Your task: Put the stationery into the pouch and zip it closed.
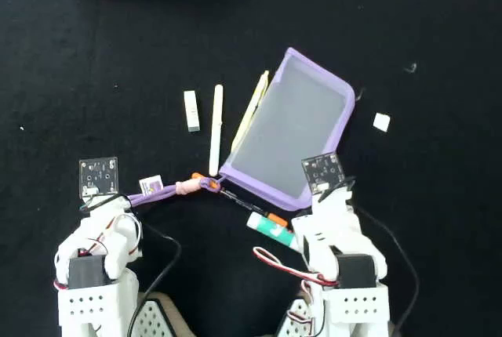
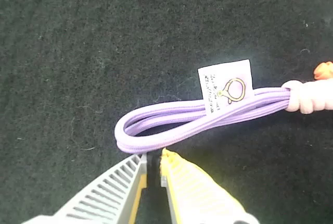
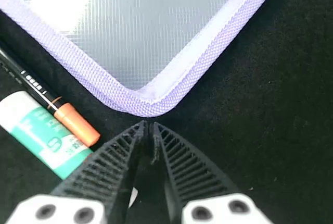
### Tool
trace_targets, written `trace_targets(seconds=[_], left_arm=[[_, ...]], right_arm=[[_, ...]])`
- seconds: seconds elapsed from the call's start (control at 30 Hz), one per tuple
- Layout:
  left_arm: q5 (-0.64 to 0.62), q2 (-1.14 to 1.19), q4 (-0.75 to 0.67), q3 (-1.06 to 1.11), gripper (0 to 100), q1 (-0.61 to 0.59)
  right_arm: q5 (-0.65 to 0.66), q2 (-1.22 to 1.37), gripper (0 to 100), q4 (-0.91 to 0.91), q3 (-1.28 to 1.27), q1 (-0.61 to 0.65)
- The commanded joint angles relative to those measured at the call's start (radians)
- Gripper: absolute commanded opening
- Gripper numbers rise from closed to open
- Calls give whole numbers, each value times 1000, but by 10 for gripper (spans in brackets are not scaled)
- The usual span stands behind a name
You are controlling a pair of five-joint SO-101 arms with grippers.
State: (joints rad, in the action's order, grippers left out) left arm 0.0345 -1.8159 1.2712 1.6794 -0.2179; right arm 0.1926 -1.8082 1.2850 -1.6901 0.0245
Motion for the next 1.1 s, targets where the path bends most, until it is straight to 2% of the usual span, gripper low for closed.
trace_targets(seconds=[0.0, 0.13, 0.3, 0.4, 0.53, 0.77, 0.87, 1.07], left_arm=[[2, -8, 0, 21, 58, -7], [6, -8, 0, 21, 58, -8], [6, -8, -3, 21, 58, -8], [8, -8, -3, 21, 59, -10], [9, -8, -3, 21, 62, -2], [9, -8, -20, 16, 62, -10], [9, -8, -40, 21, 62, -12], [9, -8, -43, 21, 62, -12]], right_arm=[[2, -61, 15, -3, 7, 28], [11, -61, 15, -95, 10, 26], [187, -61, 21, -224, 8, 26], [169, -61, 82, -250, 8, 25], [106, -58, 165, -256, 16, 25], [101, -51, 177, -235, 99, -60], [143, -51, 178, -163, 139, -28], [233, -50, 178, -164, 142, 52]])
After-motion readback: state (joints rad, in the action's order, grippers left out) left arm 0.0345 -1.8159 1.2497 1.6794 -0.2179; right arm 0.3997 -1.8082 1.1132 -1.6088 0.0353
